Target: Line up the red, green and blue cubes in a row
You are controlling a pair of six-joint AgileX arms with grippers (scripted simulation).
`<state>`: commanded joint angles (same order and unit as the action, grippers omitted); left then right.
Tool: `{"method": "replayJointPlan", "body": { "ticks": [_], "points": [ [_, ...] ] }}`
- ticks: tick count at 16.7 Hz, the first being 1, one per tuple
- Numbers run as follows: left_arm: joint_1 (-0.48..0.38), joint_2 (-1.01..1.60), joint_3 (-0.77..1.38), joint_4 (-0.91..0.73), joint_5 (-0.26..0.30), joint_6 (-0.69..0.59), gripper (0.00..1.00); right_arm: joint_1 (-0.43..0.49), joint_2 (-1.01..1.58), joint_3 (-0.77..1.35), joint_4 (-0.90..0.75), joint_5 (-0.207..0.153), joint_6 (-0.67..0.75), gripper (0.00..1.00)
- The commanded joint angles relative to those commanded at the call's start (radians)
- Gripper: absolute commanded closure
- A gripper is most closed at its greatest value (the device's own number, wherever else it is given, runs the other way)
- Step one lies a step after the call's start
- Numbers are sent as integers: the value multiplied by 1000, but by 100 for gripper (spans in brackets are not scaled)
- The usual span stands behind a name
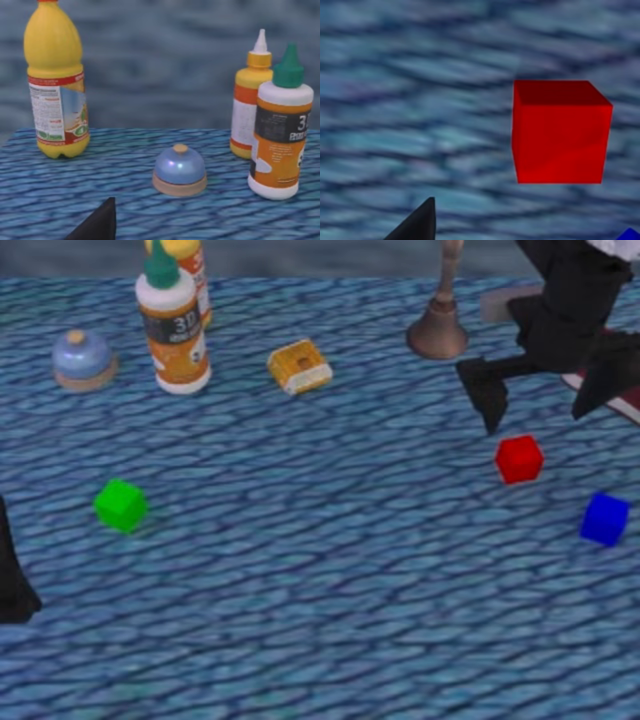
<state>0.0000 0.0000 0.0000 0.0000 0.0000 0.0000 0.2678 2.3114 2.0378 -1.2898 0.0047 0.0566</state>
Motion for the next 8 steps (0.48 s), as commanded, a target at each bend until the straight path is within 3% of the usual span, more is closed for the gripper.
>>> {"method": "replayJointPlan", "body": {
  "ticks": [8],
  "points": [
    [0,0,0,0,0,0,0,-2,17,-3,11,0,-1,0]
  ]
}}
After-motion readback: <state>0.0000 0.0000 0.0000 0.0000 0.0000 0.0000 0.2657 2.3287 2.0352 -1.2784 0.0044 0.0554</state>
